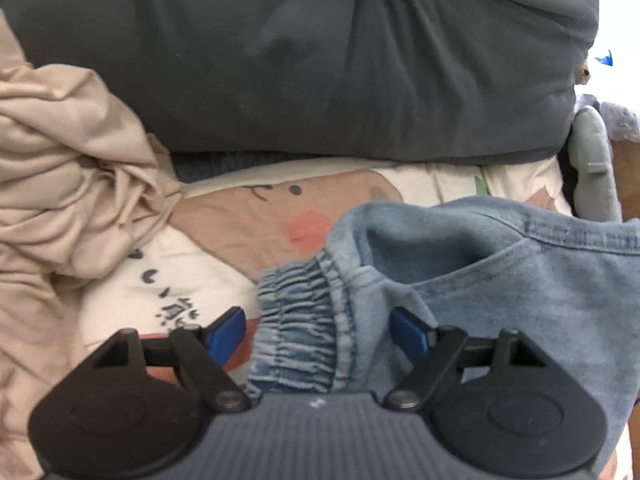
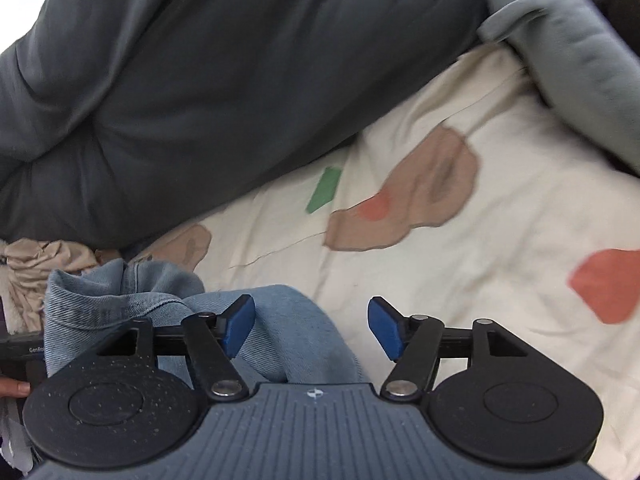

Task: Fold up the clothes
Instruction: 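Grasp the elastic waistband with the left gripper while the right gripper grasps denim, then hold the waistband with the left gripper while the right gripper pulls a leg outward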

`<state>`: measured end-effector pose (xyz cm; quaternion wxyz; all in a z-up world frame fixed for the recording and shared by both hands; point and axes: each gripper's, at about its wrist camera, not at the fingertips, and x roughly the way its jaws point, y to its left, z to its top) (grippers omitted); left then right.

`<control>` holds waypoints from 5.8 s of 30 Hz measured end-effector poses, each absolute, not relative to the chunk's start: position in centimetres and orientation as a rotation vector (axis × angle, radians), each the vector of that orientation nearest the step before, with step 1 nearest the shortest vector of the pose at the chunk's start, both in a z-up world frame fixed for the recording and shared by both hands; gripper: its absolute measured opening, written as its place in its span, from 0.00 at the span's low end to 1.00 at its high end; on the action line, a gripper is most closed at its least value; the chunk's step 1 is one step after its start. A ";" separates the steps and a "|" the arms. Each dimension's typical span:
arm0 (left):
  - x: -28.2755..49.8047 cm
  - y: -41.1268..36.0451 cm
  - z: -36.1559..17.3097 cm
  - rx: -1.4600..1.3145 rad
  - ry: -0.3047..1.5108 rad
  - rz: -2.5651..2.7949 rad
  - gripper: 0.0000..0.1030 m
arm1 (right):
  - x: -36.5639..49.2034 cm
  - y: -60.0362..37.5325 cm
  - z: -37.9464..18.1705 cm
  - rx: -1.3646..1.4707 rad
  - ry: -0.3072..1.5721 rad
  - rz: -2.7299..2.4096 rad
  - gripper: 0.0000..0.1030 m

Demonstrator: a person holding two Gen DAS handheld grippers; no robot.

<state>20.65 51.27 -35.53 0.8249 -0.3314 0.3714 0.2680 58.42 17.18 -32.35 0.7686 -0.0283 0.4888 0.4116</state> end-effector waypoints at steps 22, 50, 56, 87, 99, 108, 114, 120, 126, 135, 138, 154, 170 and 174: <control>20.4 49.4 -31.5 -0.606 0.759 0.599 0.52 | 54.6 13.6 -29.7 -0.155 1.051 0.861 0.11; 20.9 46.1 -24.6 -0.595 0.570 0.560 0.51 | 43.0 -4.6 -13.8 0.013 0.914 0.511 0.12; 16.8 46.6 -24.4 -0.638 0.560 0.607 0.51 | 42.4 -3.2 -16.4 -0.002 1.091 0.556 0.12; 3.2 43.9 -29.6 -0.847 0.484 0.803 0.50 | 46.3 3.0 -22.5 -0.305 1.360 0.760 0.47; 3.4 44.4 -30.0 -0.840 0.513 0.794 0.50 | 53.7 4.2 -26.0 -0.252 1.263 0.691 0.47; 3.5 44.4 -29.9 -0.831 0.518 0.795 0.51 | 58.0 9.8 -29.4 -0.292 1.272 0.696 0.47; 3.4 44.2 -29.9 -0.829 0.510 0.796 0.50 | 59.2 11.1 -32.3 -0.366 1.319 0.630 0.47; 4.1 44.4 -29.6 -0.808 0.501 0.795 0.50 | 59.1 9.4 -33.2 -0.389 1.387 0.576 0.11; 6.0 44.8 -29.2 -0.780 0.475 0.793 0.50 | 58.2 5.0 -31.1 -0.380 1.350 0.528 0.11; 10.9 45.9 -27.5 -0.629 0.467 0.733 0.50 | 56.8 -7.1 -27.5 -0.254 1.315 0.329 0.11; 12.7 45.6 -27.1 -0.588 0.460 0.722 0.50 | 55.6 -12.1 -25.8 -0.186 1.294 0.240 0.11; 19.7 44.6 -27.3 -0.488 0.455 0.648 0.49 | 43.0 -30.2 -18.2 0.011 1.249 -0.138 0.11; 24.7 44.6 -28.5 -0.473 0.469 0.554 0.49 | 31.4 -31.2 -14.9 0.185 1.339 -0.308 0.10; 26.7 45.5 -29.2 -0.507 0.528 0.546 0.49 | 33.0 -31.7 -16.5 0.203 1.326 -0.340 0.10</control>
